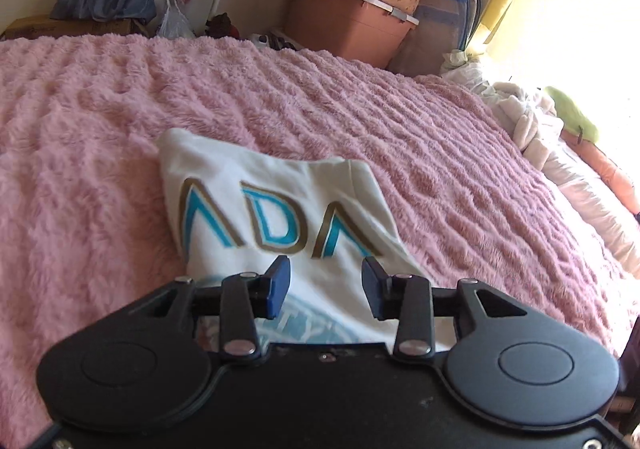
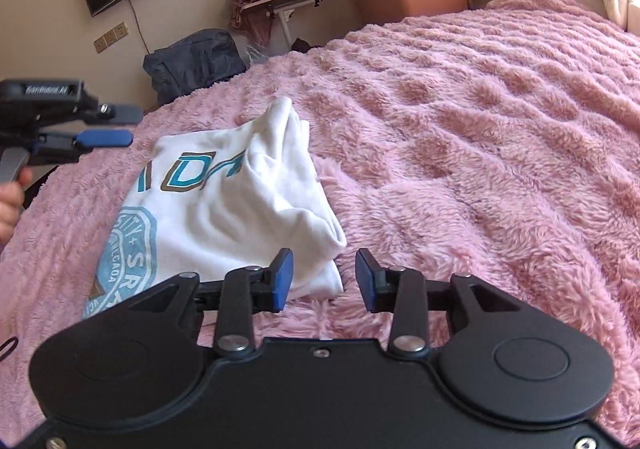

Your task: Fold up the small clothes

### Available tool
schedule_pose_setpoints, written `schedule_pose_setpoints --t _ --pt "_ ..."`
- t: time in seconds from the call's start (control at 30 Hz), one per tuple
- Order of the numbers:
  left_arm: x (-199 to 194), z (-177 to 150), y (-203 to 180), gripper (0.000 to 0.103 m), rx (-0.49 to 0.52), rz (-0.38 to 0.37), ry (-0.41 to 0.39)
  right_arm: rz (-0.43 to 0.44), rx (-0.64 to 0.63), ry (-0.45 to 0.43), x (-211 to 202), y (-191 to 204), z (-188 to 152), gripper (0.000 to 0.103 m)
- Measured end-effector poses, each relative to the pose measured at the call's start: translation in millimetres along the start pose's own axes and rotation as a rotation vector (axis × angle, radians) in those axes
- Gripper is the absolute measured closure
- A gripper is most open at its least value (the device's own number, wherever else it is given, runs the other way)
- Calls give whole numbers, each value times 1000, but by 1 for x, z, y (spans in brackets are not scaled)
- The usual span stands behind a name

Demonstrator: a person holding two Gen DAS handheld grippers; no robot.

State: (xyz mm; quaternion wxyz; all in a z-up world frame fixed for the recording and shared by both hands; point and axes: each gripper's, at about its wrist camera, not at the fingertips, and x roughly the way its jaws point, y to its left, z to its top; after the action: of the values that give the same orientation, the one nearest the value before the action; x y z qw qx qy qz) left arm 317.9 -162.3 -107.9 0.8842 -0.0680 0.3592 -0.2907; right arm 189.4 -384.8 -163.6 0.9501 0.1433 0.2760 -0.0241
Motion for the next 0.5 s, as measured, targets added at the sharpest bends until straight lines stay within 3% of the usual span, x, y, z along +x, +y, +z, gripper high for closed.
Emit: schedule_pose_setpoints --t 0.07,0.23,0.5 --pt "-22 -41 -4 63 62 89 1 -15 -62 -18 -4 13 4 66" --pt "-32 -103 -22 62 179 148 -15 -50 -138 -28 -2 29 12 66" --pt "-1 -131 -62 59 391 228 -70 -91 -184 14 7 34 7 66"
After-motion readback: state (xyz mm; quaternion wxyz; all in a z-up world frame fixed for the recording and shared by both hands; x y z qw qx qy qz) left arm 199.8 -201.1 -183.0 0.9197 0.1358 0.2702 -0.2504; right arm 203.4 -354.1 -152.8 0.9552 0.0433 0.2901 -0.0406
